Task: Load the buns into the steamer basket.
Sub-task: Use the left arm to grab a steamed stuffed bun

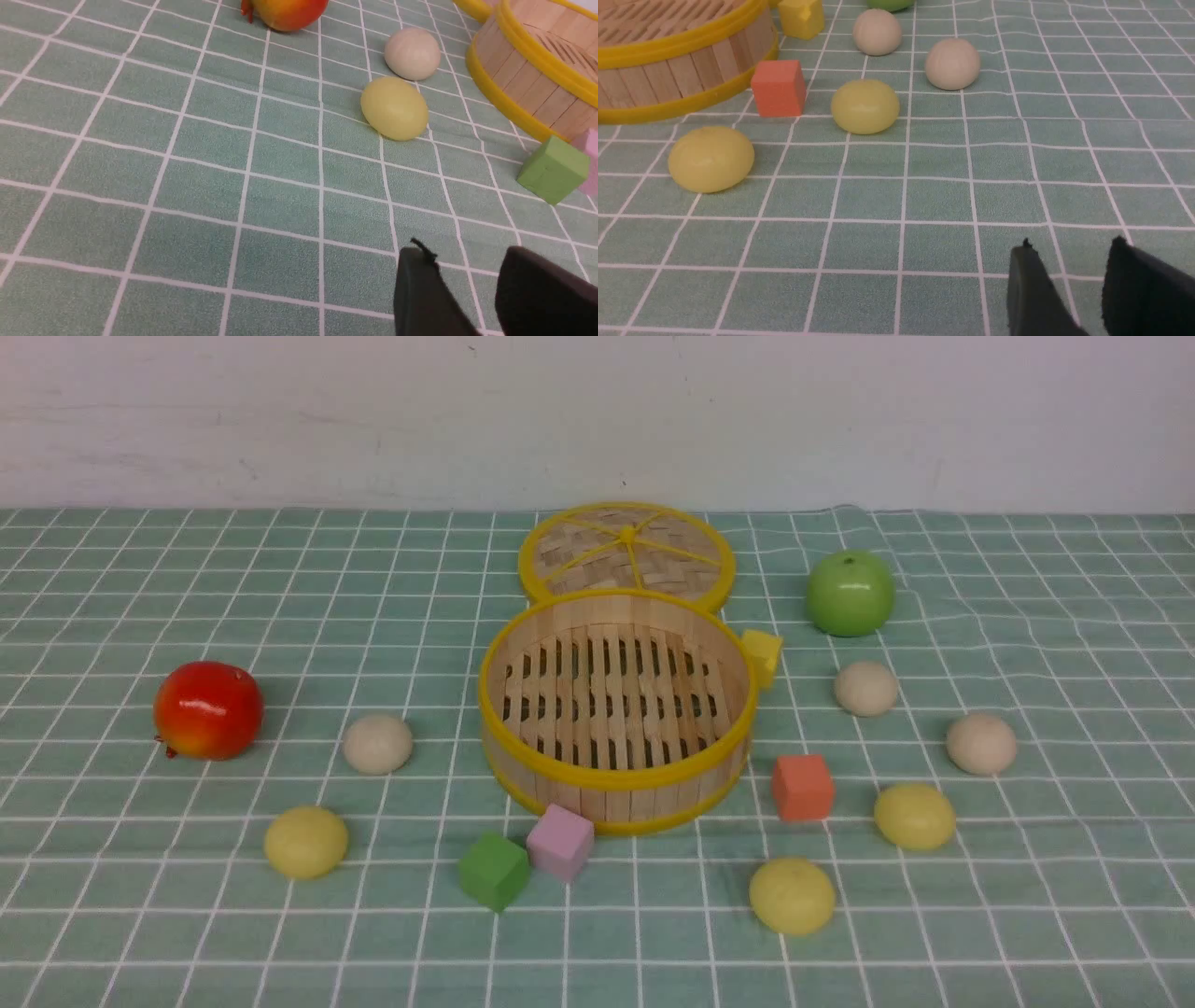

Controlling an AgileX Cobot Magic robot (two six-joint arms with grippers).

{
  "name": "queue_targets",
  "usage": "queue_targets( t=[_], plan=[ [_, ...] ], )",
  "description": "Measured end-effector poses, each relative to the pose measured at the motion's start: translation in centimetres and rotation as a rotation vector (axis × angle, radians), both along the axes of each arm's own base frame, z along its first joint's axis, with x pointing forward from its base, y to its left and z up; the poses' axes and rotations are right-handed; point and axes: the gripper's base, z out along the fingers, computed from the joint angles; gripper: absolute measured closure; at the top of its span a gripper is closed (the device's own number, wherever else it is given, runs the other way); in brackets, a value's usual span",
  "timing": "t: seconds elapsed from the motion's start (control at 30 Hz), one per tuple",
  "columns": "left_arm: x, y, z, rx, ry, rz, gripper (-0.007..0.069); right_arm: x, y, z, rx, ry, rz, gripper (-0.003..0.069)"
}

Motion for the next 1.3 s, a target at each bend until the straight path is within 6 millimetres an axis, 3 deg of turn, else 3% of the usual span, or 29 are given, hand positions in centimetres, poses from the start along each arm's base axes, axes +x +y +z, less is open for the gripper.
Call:
queue_targets(
  t=[1.0,1.3],
  plan=[
    [0.0,0.1,0.0,0.039,-0.004,0.003,0.0386,0.0,0.0,0.0,0.0,0.0,0.0,0.042],
    [0.4,0.0,1.6,0.006,-0.179,0.0,0.0386,0.0,0.0,0.0,0.0,0.0,0.0,0.042]
  ],
)
